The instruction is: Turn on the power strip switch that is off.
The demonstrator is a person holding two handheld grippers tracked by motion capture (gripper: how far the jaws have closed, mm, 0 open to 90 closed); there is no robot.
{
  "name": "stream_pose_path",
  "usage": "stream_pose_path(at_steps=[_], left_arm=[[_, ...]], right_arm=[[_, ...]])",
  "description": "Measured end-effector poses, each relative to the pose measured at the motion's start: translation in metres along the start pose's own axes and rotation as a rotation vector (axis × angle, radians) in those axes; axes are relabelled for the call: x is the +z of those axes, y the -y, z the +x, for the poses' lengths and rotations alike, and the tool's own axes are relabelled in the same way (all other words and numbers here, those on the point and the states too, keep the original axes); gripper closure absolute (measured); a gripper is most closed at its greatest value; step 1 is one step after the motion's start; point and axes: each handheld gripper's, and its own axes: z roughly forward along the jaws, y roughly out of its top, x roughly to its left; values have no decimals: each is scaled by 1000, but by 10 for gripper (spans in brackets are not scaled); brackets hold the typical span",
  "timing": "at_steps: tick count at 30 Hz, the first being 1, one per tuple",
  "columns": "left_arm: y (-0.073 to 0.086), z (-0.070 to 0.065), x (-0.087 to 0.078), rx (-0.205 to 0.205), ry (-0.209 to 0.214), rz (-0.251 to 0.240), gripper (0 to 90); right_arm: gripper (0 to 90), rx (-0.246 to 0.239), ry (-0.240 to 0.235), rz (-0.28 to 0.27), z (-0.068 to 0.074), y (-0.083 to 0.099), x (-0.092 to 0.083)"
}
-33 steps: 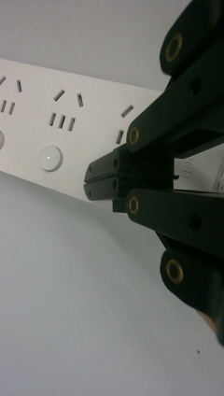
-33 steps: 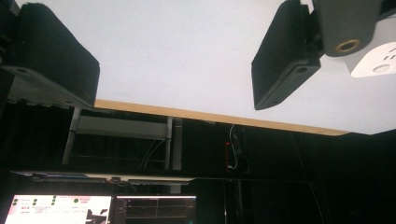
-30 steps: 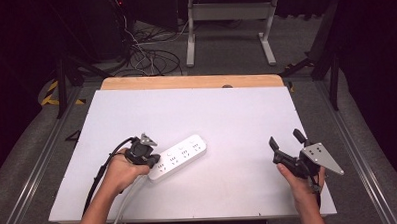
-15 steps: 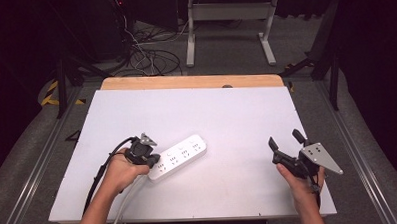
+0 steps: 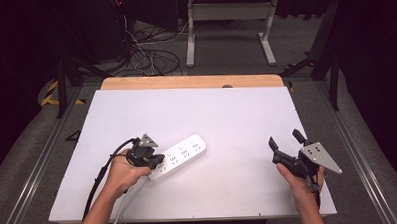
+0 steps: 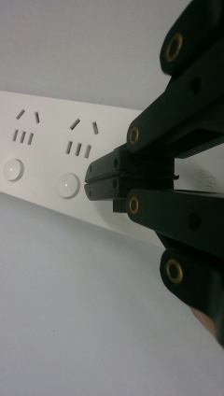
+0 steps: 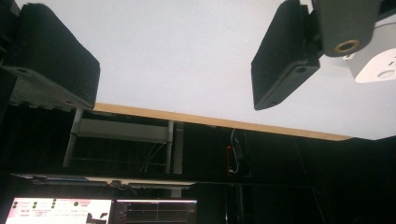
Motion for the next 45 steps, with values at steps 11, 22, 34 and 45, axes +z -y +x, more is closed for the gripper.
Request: stream_pose_path(at_steps=[11, 22, 34, 45], left_arm=[[11, -2, -29, -35, -106, -315, 900], [61, 8, -69, -134, -368, -594, 900], [78, 10, -94, -258, -559, -748, 900], [88, 26, -98, -361, -637, -777, 900]], right_arm=[[163, 3, 1, 1, -2, 0, 0], [164, 7, 3, -9, -2, -1, -1], [166, 7, -5, -12, -1, -2, 0], [167, 4, -4, -5, 0, -1, 0]])
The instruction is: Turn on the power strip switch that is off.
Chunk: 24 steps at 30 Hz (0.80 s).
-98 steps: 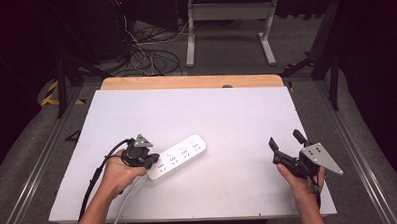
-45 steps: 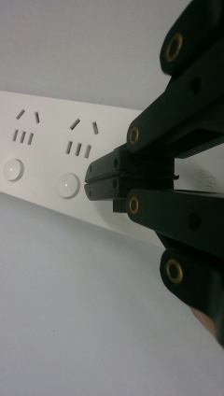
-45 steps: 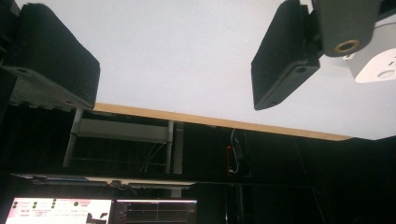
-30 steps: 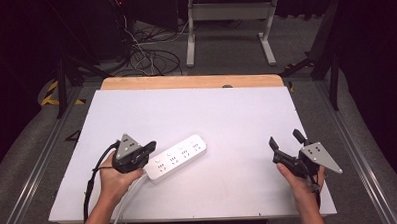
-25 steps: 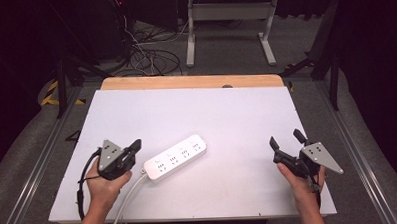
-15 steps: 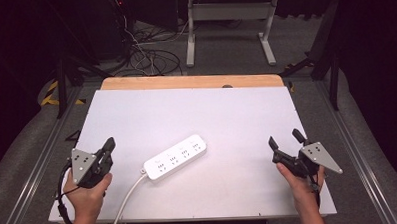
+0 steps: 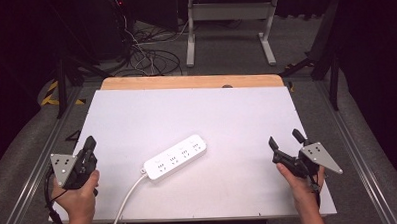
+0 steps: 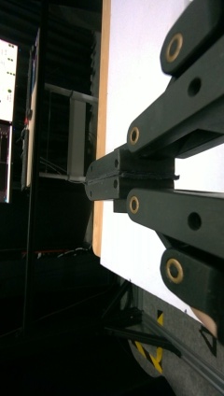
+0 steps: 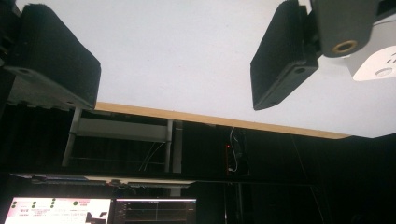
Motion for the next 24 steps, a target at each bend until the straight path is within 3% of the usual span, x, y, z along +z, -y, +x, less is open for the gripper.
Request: stream_pose_path(at_steps=[10, 18, 21, 24], left_arm=[[3, -2, 4, 20, -23, -16, 897], [4, -5, 7, 38, -29, -50, 683], [4, -6, 10, 34, -32, -71, 518], [6, -8, 13, 36, -61, -90, 333]], right_arm=[[168, 1, -1, -2, -1, 0, 0], [169, 1, -3, -2, 0, 0, 0], [169, 3, -3, -4, 0, 0, 0], [169, 6, -4, -6, 0, 0, -1]])
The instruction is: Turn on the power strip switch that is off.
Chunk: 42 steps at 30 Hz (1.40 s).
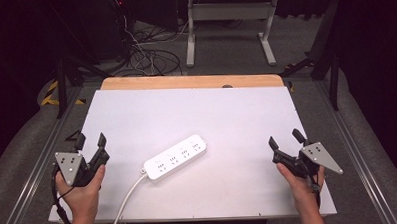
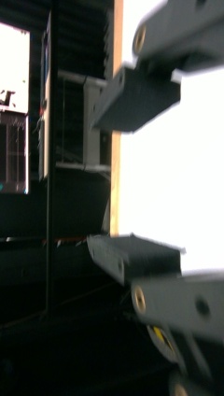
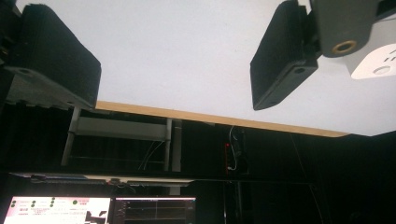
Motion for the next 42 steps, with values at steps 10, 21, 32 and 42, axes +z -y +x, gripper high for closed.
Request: stream_pose_path(at_steps=[10, 21, 32, 42], left_arm=[[3, -3, 3, 30, -14, -33, 92], [4, -1, 4, 20, -16, -22, 83], [5, 0, 6, 17, -14, -11, 84], [7, 1, 6, 17, -18, -8, 83]], right_arm=[[167, -9, 2, -1, 0, 0, 0], [166, -10, 3, 3, 0, 1, 0], [166, -6, 5, 1, -1, 1, -2], [162, -10, 9, -1, -1, 1, -1]])
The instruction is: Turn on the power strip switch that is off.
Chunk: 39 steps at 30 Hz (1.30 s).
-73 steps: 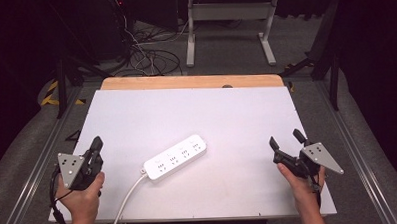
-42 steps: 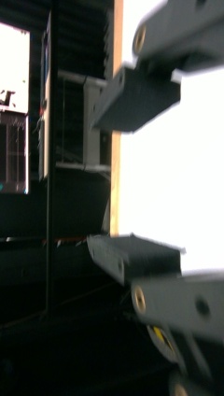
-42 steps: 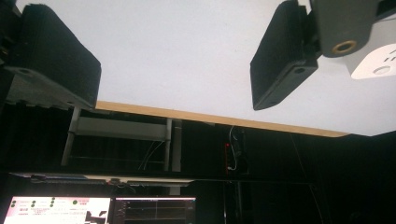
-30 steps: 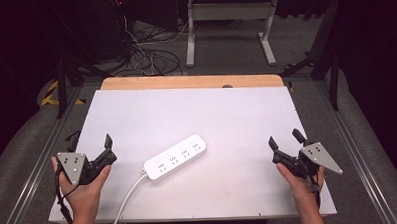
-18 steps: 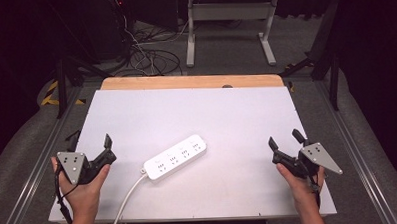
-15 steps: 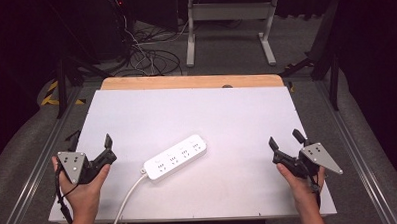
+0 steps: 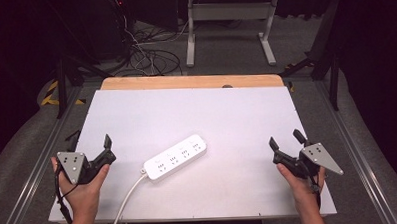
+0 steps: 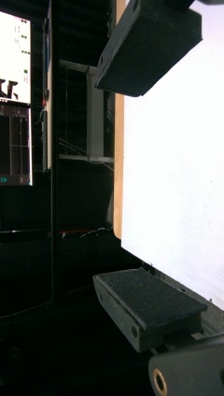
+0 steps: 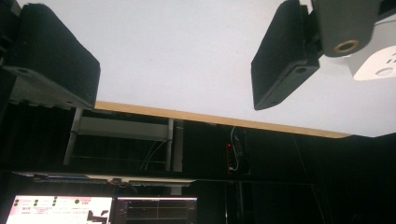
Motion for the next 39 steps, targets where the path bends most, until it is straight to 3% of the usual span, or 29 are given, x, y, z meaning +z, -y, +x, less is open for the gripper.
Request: stream_pose_path(at_steps=[17, 33, 39], left_arm=[[3, 5, -1, -20, -7, 11, 84], [3, 6, -3, -10, 0, 5, 84], [3, 9, -1, -43, -3, 13, 84]], right_arm=[[39, 18, 2, -38, 1, -2, 1], [20, 22, -3, -54, 1, -3, 1], [28, 5, -11, -33, 5, -2, 3]])
